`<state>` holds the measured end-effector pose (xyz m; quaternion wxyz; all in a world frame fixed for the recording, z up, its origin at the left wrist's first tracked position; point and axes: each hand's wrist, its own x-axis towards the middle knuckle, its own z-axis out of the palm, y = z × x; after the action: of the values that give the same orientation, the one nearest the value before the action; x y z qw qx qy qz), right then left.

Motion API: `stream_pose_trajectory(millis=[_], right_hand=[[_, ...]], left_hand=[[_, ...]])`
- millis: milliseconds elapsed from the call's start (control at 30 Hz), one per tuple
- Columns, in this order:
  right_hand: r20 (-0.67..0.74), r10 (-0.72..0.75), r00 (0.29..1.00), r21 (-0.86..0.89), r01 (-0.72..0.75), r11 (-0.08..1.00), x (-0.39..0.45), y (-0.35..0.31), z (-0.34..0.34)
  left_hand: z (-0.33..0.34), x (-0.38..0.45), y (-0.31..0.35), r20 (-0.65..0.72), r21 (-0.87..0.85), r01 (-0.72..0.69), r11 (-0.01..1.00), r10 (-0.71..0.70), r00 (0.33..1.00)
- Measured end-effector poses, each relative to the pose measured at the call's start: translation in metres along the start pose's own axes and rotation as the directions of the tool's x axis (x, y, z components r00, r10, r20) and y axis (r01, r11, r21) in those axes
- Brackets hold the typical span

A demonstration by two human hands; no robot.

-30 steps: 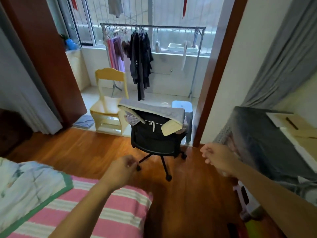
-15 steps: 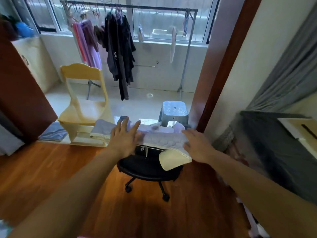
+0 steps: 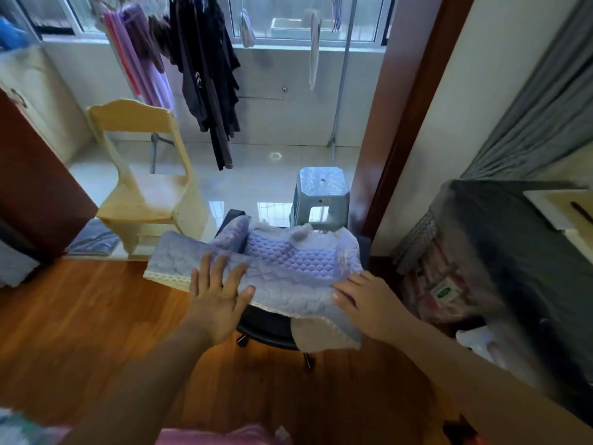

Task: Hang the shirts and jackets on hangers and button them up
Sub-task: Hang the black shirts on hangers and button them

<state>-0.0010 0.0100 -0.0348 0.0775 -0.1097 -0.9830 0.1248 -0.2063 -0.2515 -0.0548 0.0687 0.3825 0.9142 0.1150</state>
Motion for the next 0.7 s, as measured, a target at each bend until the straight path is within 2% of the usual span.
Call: stream_pose_trajectory(millis=[133,200,267,367,400,433,500,533,567,633,700], right_hand=[[0.118,-0.09,0.989,0.206,0.064,0.977,-0.049,-0.011,-0.009],[0.152,-0.127,0.98,0.241,0.088,0.967,-0.069,-0.024,-0.008],[0.169,-0.133,0.977,0.241,0.09,0.966,-0.087,-0.034,-0.003],[0.184,-0.091,0.979,0.214,0.05,0.975,-0.101,-0.044,0.004],[0.208,-0.059,0.976,0.214,0.014,0.977,-0.105,-0.045,0.007],[0.244,-0.012,0.97,0.228,-0.045,0.973,-0.109,-0.045,0.008],[0.281,0.062,0.958,0.294,-0.147,0.944,-0.119,-0.042,0.009],[0.295,0.066,0.953,0.356,-0.174,0.918,-0.128,-0.04,0.006],[0.308,0.045,0.95,0.432,-0.182,0.883,-0.137,-0.036,-0.001],[0.315,0.044,0.948,0.543,-0.219,0.811,-0.157,-0.022,-0.02],[0.303,0.17,0.938,0.567,-0.321,0.759,-0.175,0.004,-0.032]], left_hand=[[-0.002,-0.03,-0.014,-0.011,0.002,-0.141,0.99,0.141,0.99],[-0.01,-0.035,-0.018,0.017,-0.001,-0.19,0.982,0.19,0.982],[-0.017,-0.035,-0.01,0.048,0.008,-0.181,0.983,0.18,0.982],[-0.014,-0.036,0.025,0.011,0.051,-0.018,0.999,0.017,1.0],[-0.014,-0.039,0.047,-0.005,-0.03,0.07,0.997,-0.07,0.998],[-0.009,-0.038,0.067,-0.013,-0.203,0.166,0.965,-0.172,0.985],[-0.003,-0.034,0.109,0.103,-0.562,0.346,0.751,-0.352,0.931],[0.001,-0.032,0.125,0.172,-0.657,0.395,0.642,-0.383,0.908],[0.009,-0.03,0.137,0.207,-0.702,0.406,0.585,-0.378,0.903],[0.034,-0.016,0.144,0.224,-0.687,0.441,0.577,-0.409,0.885],[0.054,0.001,0.147,0.186,-0.696,0.427,0.577,-0.43,0.883]])
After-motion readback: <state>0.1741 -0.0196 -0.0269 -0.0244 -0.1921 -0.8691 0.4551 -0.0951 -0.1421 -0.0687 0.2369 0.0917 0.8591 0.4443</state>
